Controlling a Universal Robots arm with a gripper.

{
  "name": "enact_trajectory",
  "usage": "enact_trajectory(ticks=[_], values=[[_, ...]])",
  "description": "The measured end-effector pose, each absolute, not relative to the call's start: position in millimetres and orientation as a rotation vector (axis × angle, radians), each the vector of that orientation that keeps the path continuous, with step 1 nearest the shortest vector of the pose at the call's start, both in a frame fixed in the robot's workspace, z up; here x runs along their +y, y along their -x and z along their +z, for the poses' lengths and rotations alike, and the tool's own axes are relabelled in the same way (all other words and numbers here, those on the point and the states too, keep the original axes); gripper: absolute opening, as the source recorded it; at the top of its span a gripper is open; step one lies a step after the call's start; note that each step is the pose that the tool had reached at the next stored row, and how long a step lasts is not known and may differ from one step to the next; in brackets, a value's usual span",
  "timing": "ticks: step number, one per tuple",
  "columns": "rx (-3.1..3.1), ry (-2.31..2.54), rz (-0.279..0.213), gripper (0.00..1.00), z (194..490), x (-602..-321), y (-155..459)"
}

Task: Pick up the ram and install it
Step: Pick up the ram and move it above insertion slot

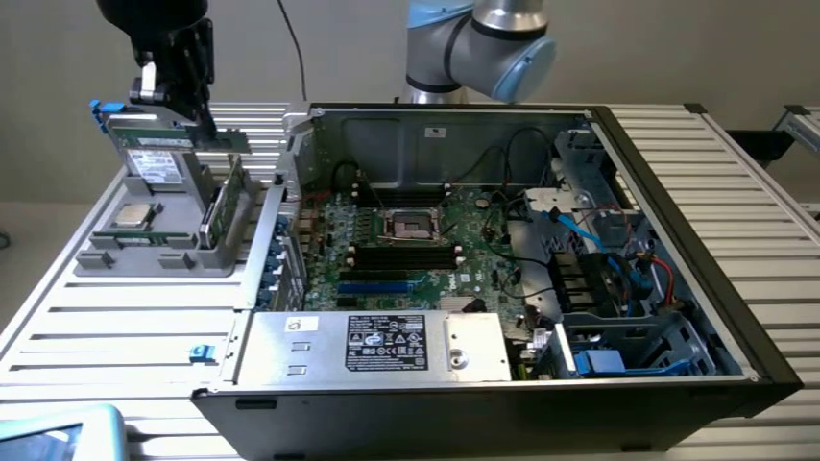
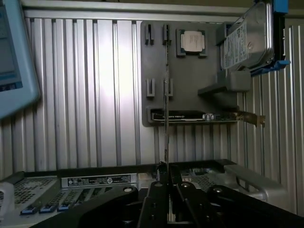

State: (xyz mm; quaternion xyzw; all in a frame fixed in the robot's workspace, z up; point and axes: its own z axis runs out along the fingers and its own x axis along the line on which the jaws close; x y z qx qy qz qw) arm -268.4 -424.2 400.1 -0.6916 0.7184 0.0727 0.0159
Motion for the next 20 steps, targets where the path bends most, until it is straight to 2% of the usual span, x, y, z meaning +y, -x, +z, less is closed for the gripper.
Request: enact_trajectory(ticks=[16,20], values=[[2.224,2.145,0.240,0.13,400.7,-431.8,209.0],[2.216,2.141,0.224,0.13,400.7,-432.0,200.8]])
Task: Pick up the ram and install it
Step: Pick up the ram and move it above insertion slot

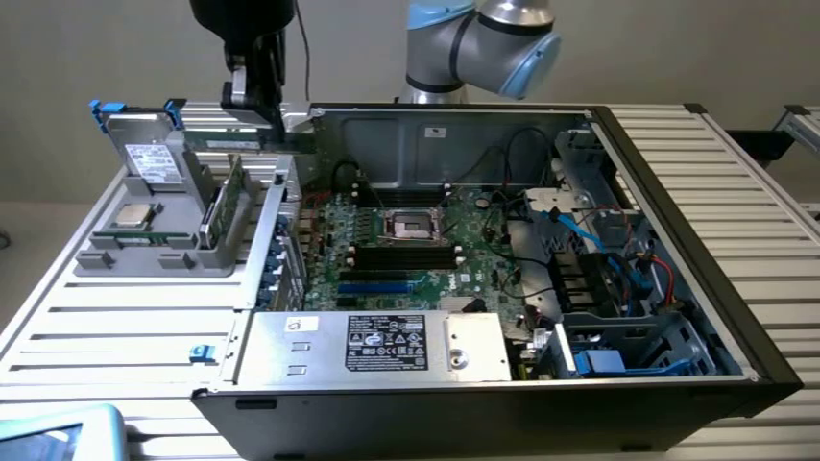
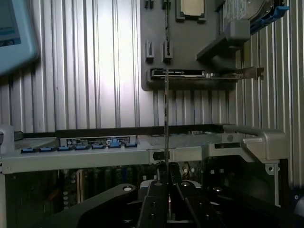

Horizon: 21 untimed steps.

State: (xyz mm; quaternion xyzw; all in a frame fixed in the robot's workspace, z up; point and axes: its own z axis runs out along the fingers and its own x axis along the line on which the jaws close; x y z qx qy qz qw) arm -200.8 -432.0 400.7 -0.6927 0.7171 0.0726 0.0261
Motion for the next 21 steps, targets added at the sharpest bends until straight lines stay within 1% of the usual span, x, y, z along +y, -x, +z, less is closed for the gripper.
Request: enact_trajectory(ticks=[7,13,21], values=[[2.214,2.140,0.210,0.13,400.7,-432.0,177.7],[2.231,2.155,0.177,0.13,400.7,-432.0,153.6],[2.237,2.160,0.166,0.13,400.7,-432.1,120.4]])
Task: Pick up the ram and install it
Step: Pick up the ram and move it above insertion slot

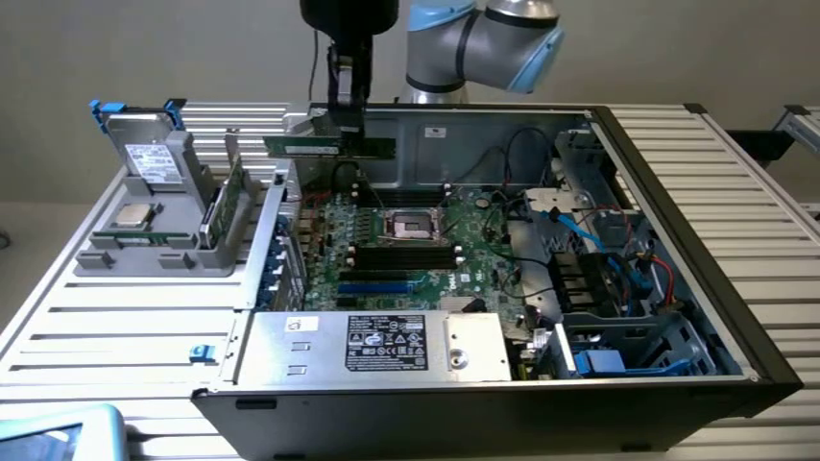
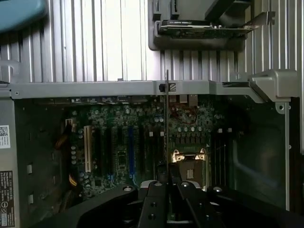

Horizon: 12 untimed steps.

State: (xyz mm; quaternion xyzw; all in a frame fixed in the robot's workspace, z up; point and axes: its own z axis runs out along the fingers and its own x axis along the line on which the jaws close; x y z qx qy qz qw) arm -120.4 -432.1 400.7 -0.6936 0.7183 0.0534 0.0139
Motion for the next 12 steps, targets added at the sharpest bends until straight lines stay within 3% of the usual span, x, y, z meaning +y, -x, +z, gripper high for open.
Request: enact_trajectory(ticks=[12], values=[[2.254,2.175,0.122,0.13,400.6,-429.6,70.3]])
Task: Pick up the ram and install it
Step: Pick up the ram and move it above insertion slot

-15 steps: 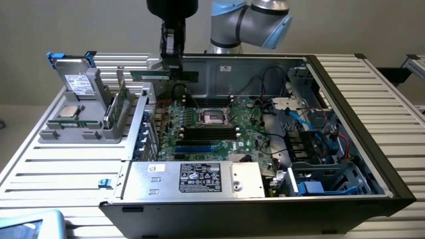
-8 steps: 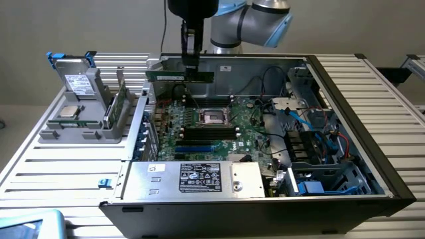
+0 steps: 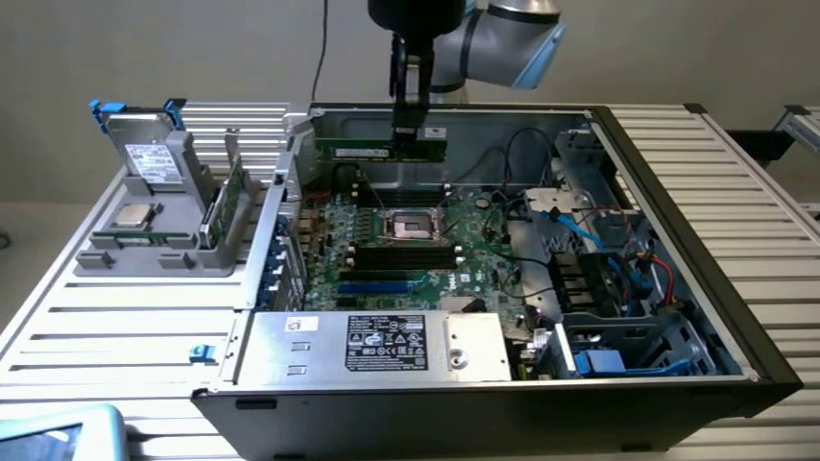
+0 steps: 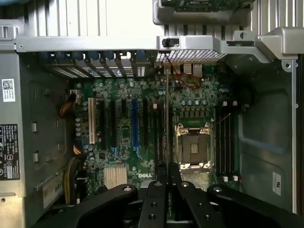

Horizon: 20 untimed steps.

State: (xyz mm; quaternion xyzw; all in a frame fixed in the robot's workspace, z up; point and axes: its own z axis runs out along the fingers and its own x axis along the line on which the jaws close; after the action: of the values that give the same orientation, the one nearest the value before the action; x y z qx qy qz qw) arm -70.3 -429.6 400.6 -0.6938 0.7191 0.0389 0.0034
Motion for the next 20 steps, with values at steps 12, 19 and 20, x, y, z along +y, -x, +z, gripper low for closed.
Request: enact_trajectory(ticks=[12,19,20], values=[[2.258,2.179,0.083,0.13,399.8,-409.6,58.7],[2.258,2.178,0.083,0.13,397.7,-397.7,54.1],[2.258,2.179,0.083,0.13,397.6,-396.8,54.0]])
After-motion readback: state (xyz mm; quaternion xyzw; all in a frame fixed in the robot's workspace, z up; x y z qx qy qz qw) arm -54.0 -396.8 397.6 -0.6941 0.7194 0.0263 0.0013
